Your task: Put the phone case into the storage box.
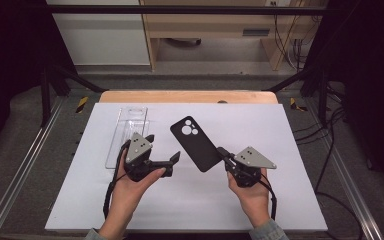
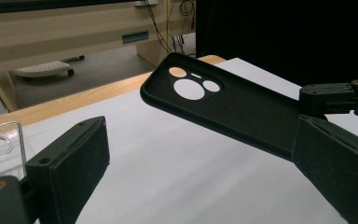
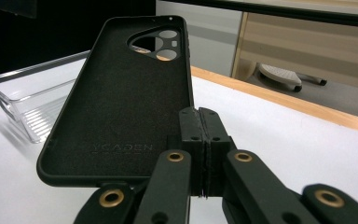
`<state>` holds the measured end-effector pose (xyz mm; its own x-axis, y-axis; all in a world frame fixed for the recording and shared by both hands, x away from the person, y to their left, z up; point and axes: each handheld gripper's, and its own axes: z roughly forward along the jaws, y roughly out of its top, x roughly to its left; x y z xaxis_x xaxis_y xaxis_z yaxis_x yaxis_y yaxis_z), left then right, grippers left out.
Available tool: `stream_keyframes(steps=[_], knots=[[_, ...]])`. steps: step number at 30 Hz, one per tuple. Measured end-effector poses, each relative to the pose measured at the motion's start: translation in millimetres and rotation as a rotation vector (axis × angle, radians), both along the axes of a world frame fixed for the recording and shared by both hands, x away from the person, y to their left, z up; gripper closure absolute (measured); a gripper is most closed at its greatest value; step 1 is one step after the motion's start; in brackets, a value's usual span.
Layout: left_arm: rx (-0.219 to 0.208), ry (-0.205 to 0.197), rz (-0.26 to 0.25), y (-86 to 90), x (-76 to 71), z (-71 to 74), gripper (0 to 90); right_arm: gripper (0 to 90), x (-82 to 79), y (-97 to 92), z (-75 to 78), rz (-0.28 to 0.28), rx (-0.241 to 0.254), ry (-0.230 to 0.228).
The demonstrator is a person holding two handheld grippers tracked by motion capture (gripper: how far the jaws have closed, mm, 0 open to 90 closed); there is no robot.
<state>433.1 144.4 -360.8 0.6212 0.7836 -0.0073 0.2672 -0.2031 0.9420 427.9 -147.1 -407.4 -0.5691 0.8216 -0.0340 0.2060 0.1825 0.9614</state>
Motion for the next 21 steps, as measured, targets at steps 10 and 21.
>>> stream_keyframes(steps=[10,21], knots=[[0.003,0.008,-0.007,0.4,4.5,6.7,3.7,89.8,-3.7,0.5,8.1,0.003,-0.010,-0.026],[0.011,0.022,-0.022,-4.1,8.6,8.1,3.7,89.8,-7.2,0.3,12.1,0.003,-0.016,-0.049]])
